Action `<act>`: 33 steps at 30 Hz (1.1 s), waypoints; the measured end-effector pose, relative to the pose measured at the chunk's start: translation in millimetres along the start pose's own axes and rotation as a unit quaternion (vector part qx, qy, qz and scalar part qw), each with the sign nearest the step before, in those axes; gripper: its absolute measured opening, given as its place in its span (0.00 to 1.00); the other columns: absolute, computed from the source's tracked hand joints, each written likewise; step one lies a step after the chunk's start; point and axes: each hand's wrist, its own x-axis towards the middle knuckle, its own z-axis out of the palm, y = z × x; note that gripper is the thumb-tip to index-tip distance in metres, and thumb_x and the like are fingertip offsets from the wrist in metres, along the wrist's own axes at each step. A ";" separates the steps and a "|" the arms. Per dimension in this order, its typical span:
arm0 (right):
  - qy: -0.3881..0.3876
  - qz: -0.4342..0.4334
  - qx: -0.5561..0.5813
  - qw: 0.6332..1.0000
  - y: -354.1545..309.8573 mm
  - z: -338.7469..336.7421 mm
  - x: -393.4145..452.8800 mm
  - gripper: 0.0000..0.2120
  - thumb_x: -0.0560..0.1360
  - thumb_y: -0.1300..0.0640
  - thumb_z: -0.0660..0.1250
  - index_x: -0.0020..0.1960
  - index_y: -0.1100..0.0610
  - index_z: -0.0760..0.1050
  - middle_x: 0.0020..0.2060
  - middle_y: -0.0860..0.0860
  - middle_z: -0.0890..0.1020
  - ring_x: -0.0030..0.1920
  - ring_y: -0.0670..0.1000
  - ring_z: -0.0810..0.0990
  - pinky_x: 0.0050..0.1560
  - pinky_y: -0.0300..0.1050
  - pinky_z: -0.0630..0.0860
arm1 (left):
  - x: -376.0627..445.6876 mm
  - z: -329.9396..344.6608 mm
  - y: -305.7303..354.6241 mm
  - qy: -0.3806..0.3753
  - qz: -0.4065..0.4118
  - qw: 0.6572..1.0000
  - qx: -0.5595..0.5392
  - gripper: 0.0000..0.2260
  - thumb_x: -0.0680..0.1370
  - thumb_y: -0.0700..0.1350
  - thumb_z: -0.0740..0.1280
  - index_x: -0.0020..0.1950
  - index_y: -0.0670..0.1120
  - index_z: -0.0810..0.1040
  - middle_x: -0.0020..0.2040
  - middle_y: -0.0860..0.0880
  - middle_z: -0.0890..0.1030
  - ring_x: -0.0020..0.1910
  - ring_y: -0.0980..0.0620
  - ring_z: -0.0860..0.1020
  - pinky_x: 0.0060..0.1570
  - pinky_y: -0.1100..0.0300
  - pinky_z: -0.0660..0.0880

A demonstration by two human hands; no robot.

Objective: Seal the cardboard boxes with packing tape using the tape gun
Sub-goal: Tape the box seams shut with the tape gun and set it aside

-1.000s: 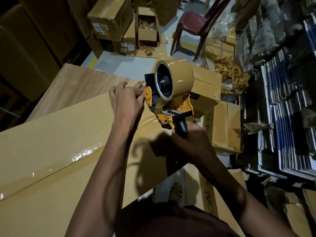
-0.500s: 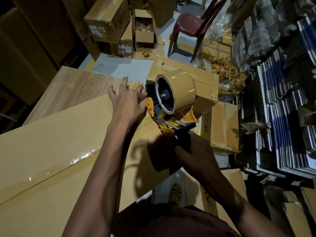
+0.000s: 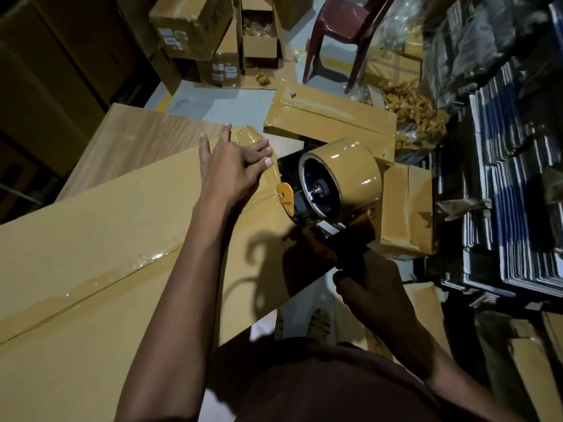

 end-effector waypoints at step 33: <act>0.044 0.031 0.044 0.998 20.5 0.6 -15.8 0.11 0.68 0.54 0.68 0.44 0.61 0.80 0.34 0.58 0.81 0.36 0.61 0.80 0.40 0.63 0.78 | -58.2 30.1 46.0 -0.040 0.021 0.997 -0.068 0.18 0.75 0.38 0.65 0.26 0.50 0.67 0.69 0.40 0.77 0.80 0.50 0.58 0.80 0.47 0.40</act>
